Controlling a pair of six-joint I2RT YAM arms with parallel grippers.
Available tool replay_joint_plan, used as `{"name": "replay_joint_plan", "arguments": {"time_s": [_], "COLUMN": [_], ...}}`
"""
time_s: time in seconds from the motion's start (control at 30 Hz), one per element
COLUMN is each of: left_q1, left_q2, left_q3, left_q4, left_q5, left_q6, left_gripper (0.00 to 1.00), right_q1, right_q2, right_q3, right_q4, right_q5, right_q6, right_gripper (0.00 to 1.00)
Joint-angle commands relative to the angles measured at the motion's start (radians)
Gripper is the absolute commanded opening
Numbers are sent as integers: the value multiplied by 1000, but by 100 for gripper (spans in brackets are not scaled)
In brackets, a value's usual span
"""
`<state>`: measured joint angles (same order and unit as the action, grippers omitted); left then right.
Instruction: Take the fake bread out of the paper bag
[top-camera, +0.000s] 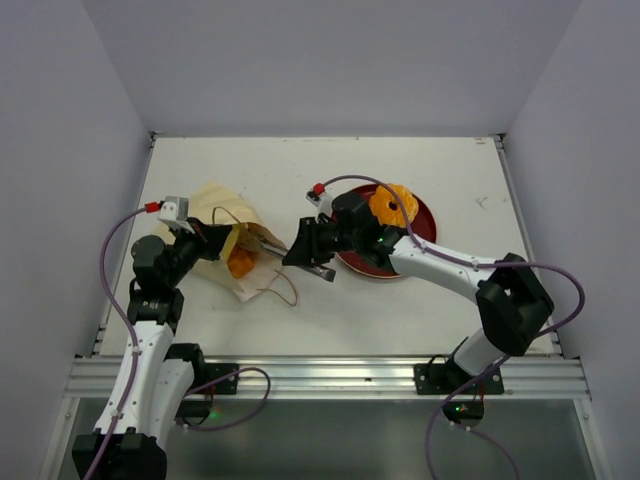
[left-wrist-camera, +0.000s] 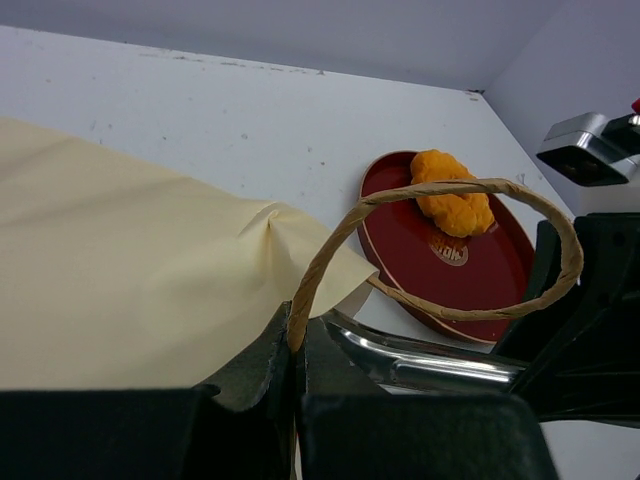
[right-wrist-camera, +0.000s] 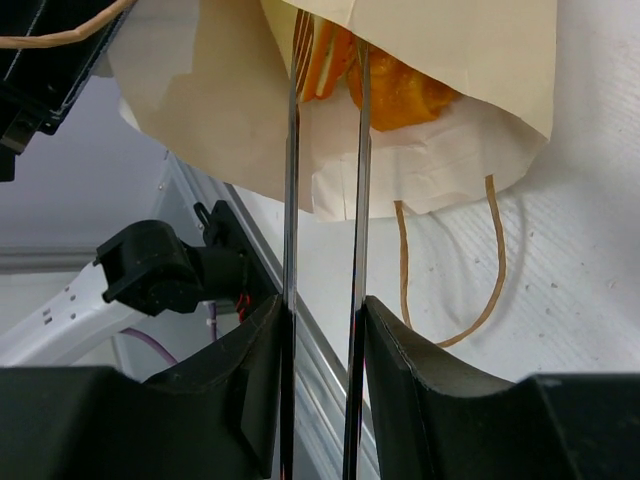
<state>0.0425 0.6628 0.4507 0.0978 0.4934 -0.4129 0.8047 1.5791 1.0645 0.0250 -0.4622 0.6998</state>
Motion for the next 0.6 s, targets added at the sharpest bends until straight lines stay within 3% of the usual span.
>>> {"name": "replay_joint_plan", "arguments": {"time_s": [0.0,0.57], "left_q1": [-6,-7], "left_q2": [-6,-6], "left_q3": [9,14], "left_q4": [71,72], "left_q5": [10,19], "left_q6": [-36,-35], "left_gripper": [0,0], "right_q1": [-1,-6], "right_q2": [22,67], "right_q3": [15,-17], "right_q4": [76,270], "right_q5": [4,-113], "right_q6": [49,171], "right_gripper": [40,43]}}
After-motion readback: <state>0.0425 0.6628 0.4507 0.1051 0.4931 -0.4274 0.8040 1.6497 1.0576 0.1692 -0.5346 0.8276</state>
